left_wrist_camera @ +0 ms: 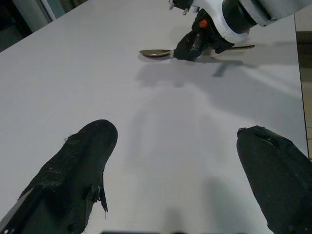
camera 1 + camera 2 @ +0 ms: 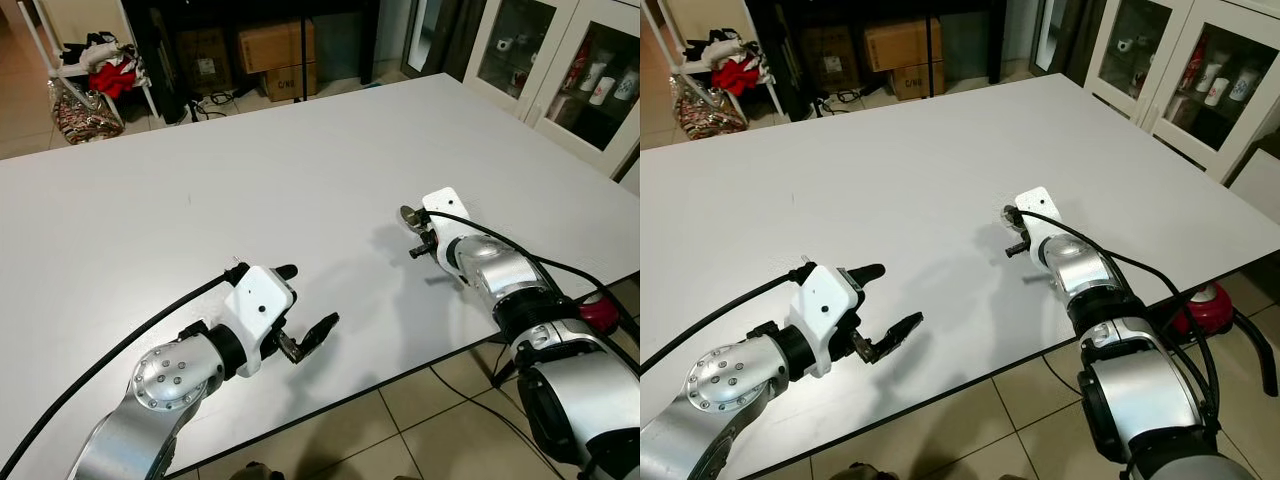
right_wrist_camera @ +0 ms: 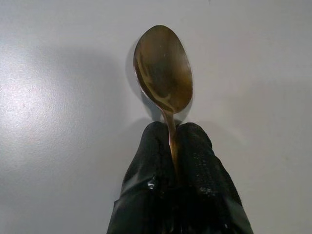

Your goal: Setting the table

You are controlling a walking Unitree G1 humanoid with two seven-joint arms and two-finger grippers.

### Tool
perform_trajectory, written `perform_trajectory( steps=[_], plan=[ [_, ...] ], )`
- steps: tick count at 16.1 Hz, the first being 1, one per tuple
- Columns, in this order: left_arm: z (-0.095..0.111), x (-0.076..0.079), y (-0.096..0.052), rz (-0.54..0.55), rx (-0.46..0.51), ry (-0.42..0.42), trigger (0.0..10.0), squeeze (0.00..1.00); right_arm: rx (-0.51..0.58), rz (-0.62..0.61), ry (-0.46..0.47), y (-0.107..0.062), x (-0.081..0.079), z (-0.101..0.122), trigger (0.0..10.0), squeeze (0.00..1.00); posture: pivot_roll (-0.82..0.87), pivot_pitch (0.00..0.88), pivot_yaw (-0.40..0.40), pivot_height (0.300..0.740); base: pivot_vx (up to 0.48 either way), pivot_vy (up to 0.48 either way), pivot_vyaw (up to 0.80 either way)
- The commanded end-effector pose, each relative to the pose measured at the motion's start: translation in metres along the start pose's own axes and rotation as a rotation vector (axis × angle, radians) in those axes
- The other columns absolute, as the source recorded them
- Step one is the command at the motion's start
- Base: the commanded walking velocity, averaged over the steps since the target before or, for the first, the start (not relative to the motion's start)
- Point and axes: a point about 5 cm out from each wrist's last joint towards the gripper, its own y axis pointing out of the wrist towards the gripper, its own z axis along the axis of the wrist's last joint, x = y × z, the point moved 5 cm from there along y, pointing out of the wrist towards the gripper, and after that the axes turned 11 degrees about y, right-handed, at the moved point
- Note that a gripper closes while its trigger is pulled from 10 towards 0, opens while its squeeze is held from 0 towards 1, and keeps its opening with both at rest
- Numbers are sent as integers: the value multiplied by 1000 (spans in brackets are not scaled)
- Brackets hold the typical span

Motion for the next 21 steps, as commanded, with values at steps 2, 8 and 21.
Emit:
perform_trajectory(
  steps=[2,8,21],
  plan=[
    [-1,-3,-2,1,-10,15,10000,0,-18,-21,-25,-2,3,-13,10000,0,-97,32,42,740,0,0,0],
    [-3,-2,2,-15,-10,18,10000,0,-25,-34,-86,0,3,-27,10000,0,-90,21,48,740,0,0,0],
    [-11,5,-4,-59,-39,-2,10000,0,-50,-27,-92,3,0,-43,10000,604,-80,18,47,740,0,0,0]
  ],
)
